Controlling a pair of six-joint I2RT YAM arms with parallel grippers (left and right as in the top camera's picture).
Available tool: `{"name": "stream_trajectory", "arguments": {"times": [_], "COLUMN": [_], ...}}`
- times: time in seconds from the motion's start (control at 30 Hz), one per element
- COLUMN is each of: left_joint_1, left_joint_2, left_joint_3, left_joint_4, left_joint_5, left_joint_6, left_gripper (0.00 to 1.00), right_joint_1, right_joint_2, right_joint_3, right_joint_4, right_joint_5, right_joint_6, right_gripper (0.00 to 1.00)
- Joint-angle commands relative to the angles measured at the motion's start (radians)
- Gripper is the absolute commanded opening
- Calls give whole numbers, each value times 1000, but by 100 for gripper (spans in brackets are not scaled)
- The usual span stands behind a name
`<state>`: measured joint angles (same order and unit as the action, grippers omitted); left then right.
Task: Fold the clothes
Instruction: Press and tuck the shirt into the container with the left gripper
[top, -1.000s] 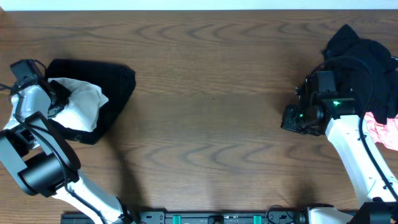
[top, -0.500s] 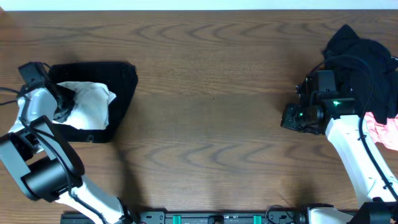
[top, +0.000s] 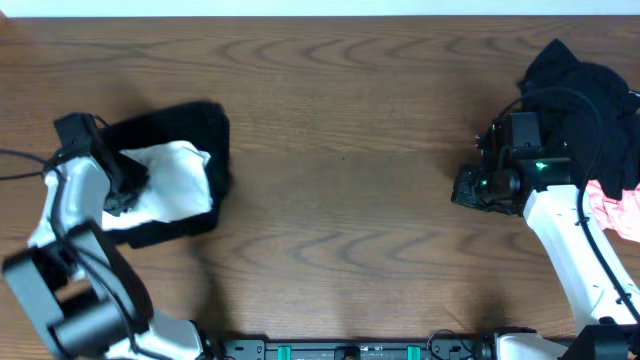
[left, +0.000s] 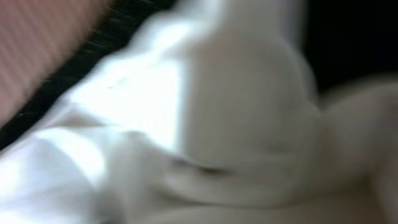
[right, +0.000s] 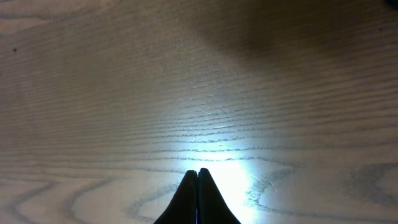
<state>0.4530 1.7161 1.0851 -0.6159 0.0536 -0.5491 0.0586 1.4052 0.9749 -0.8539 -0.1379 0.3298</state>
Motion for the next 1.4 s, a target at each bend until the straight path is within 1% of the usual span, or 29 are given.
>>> {"name": "stream_trajectory", "arguments": {"times": [0.0,0.03,0.07,0.13,0.23,0.33,0.4,0.47,0.53,0.57,0.6,0.63,0.73,0.77,0.93,1.13,1.23,1.37], "left_joint_1": [-8,-8,-8,-8,-12,-24,-41,-53,-61,-63,-63,-63,-63,-63,-64,-64,-64,-65], "left_joint_2": [-135,-187,-230,-329,-447,-525,-550,-560,-554,-546,-536,-524,-455,-424,-239,-6,91,169], "left_joint_3": [-51,-48,-43,-26,-3,-2,-2,-2,-4,-8,-15,-24,-47,-48,-48,-47,-47,-47], "left_joint_4": [-63,-69,-75,-97,-128,-147,-171,-203,-236,-254,-265,-266,-248,-232,-114,-39,55,169], "left_joint_5": [53,45,37,35,58,122,120,118,117,109,93,72,-70,-94,-88,-89,-88,-89], "left_joint_6": [48,70,87,131,187,252,266,268,269,269,267,267,226,226,225,214,266,379], "left_gripper": [82,87,89,90,91,91,89,65,39,25,6,6,6,6,6,6,6,6], "right_joint_1": [8,8,8,8,8,8,8,8,8,8,8,8,8,8,8,8,8,8], "right_joint_2": [1,1,1,1,1,1,1,1,1,1,1,1,1,1,2,2,2,1], "right_joint_3": [5,5,5,5,5,5,5,5,5,5,5,5,5,5,5,5,5,5], "right_joint_4": [1,1,0,-2,-1,6,13,18,19,19,19,18,16,16,16,12,9,2], "right_joint_5": [-1,-1,-1,-1,-1,-1,-1,-1,-1,-1,-1,-1,-1,-1,0,-1,-1,-1], "right_joint_6": [14,14,14,13,14,14,14,14,14,14,14,14,14,14,14,14,16,50], "right_gripper": [1,1,1,1,1,1,2,2,2,3,2,3,3,3,4,3,2,1]}}
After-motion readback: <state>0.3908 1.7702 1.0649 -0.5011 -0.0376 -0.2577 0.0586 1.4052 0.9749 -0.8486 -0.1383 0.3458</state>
